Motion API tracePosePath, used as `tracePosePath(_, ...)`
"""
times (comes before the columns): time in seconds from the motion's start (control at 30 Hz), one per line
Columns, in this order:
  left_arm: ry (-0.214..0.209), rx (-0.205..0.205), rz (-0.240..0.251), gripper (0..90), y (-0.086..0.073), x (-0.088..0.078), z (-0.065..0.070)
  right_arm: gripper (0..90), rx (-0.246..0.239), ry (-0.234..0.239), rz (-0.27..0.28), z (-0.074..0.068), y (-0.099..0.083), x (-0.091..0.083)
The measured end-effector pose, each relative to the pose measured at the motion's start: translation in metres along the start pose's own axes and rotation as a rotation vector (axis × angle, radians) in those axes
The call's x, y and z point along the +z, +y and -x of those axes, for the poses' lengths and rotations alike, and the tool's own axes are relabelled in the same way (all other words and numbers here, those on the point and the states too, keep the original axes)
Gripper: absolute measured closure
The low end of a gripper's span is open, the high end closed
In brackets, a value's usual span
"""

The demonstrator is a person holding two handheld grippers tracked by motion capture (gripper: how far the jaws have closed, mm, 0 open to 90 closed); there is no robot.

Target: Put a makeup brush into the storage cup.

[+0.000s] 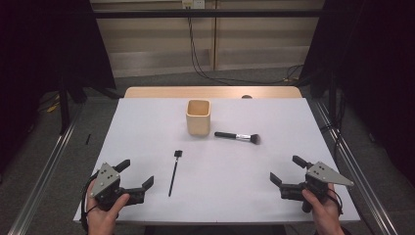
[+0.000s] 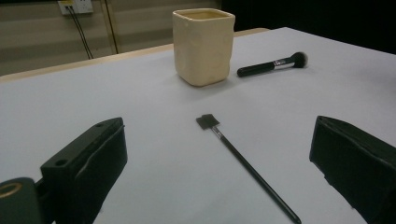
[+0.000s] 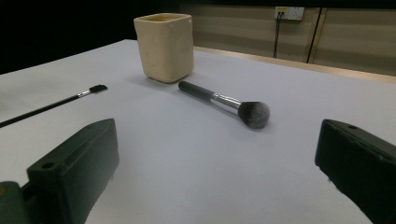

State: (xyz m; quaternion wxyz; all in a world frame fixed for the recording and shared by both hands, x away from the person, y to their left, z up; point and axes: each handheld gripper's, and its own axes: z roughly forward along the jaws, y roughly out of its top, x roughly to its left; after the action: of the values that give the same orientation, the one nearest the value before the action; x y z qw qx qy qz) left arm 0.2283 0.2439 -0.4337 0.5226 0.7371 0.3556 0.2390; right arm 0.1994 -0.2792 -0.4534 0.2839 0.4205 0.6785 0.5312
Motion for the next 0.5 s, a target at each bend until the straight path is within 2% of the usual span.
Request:
tracePosePath(0.17, 0.015, 0.032, 0.002, 4.1, 0.003, 0.004, 0.002, 0.0, 0.003, 0.0, 0.001, -0.001, 0.0, 0.001)
tracePosePath(0.37, 0.012, 0.024, 0.002, 4.1, 0.005, 0.01, 0.0, 0.0, -0.005, 0.007, -0.005, -0.002, 0.0, 0.003)
tracePosePath(0.47, 0.009, 0.005, 0.004, 4.1, 0.007, 0.017, -0.001, 0.0, -0.006, 0.004, -0.004, -0.002, 0.0, 0.003)
tracePosePath(0.5, 0.008, 0.013, -0.002, 4.1, 0.008, 0.02, -0.001, 0.0, -0.005, 0.004, -0.004, -0.002, 0.0, 0.003)
